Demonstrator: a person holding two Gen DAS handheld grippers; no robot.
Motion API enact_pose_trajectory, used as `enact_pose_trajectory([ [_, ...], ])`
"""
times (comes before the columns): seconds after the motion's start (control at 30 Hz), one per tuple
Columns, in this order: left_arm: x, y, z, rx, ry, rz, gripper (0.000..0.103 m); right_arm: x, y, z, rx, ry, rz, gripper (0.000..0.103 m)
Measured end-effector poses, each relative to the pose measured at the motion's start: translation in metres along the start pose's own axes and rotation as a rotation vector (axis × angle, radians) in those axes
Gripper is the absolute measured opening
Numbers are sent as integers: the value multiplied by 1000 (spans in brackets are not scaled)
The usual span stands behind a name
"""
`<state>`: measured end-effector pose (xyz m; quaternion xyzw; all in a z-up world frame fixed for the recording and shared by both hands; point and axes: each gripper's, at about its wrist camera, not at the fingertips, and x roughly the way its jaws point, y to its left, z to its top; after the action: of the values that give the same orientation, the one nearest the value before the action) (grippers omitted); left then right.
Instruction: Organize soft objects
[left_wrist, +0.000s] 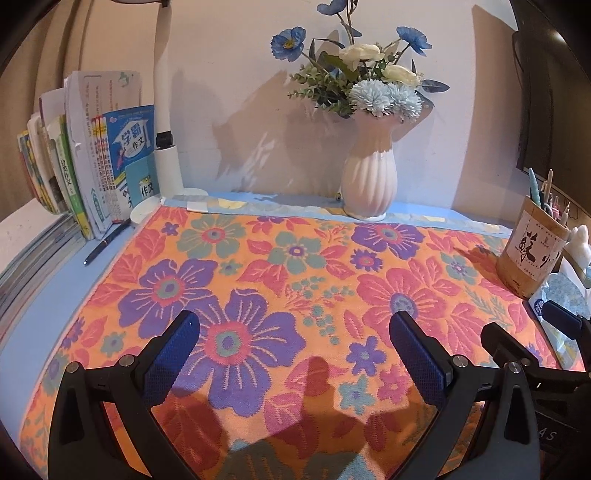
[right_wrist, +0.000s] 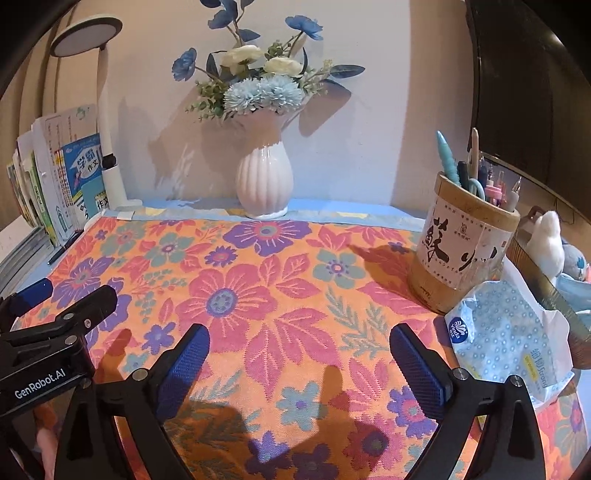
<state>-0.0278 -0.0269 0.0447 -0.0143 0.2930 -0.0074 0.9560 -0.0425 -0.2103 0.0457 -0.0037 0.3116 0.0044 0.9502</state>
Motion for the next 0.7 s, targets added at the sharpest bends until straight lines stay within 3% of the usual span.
enact_pose_trajectory([
  [0.1, 1, -1, 0, 1, 7, 38, 102, 0, 0, 0, 6, 3, -2, 98],
  [0.7, 5, -1, -1, 5, 27, 41, 102, 3, -2, -1, 2, 11, -3, 99],
])
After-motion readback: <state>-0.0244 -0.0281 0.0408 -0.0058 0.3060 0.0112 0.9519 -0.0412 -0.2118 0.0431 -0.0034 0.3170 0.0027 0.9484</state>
